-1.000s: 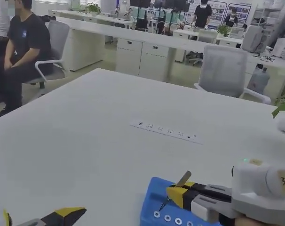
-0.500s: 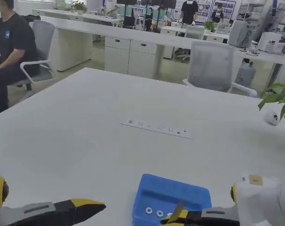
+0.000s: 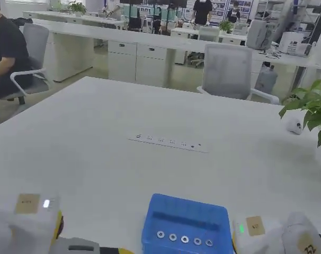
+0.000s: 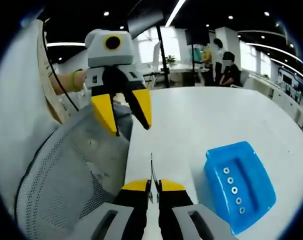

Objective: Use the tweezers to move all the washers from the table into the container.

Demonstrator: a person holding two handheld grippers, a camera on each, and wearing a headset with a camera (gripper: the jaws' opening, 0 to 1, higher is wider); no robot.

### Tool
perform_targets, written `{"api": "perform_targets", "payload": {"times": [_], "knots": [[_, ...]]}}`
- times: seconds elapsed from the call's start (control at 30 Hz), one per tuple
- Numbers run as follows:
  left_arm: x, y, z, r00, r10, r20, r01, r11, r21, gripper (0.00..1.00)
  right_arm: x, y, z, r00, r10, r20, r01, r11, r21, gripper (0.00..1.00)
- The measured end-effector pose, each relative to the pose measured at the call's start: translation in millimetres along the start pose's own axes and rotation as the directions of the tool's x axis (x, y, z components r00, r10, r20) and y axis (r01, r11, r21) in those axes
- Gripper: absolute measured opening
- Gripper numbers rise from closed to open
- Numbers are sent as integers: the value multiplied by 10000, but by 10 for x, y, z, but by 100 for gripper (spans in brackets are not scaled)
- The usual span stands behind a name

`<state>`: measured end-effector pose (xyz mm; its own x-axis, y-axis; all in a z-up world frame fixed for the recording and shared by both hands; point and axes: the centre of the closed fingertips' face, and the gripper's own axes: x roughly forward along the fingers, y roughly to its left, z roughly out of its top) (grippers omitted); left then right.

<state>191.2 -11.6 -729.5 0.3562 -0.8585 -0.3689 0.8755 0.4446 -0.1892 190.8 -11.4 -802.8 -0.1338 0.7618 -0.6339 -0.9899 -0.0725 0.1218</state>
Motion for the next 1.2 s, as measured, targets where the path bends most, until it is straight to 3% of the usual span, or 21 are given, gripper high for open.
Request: {"api": "perform_targets", "payload": {"times": [0.13,0.2,0.33,0.4,0.6,0.73,0.93,1.03,1.13,1.2], "knots": [[99,-70,62,9989,-413,-211,422,9981,454,13,16,92,42,9996,256,87,-257,9997,49,3],[125,-74,22,9954,-418,-862,524,9908,1248,12,17,108,65,9995,279,135,-279,9996,-4,3],[154,-65,-30,9873,-452,-1522,730,9805,1825,9,4,109,106,9995,254,168,-253,9996,-97,3],[155,-59,-29,9866,-502,-1553,789,9797,1842,7,-8,120,141,9994,258,238,-255,9996,-118,3],[163,-71,-22,9805,-624,-1861,1047,9683,2268,0,0,126,84,9995,70,-305,-89,9979,-642,3],[197,-109,-80,9682,-780,-2378,1428,9526,2688,0,-8,106,9,9975,-126,-692,63,9959,-905,3],[288,-91,-199,9502,-919,-2978,1770,9456,2730,0,-2,47,-146,9921,-463,-1163,370,9960,-809,4],[311,-53,-309,9325,-826,-3515,1911,9388,2865,0,4,25,-244,9889,-606,-1358,518,9964,-678,4],[324,-6,-441,9119,-687,-4046,1926,9422,2742,0,14,15,-323,9850,-745,-1557,658,9960,-605,4],[327,0,-509,9030,-714,-4237,1971,9450,2609,0,32,19,-362,9839,-768,-1615,680,9959,-590,5]]}}
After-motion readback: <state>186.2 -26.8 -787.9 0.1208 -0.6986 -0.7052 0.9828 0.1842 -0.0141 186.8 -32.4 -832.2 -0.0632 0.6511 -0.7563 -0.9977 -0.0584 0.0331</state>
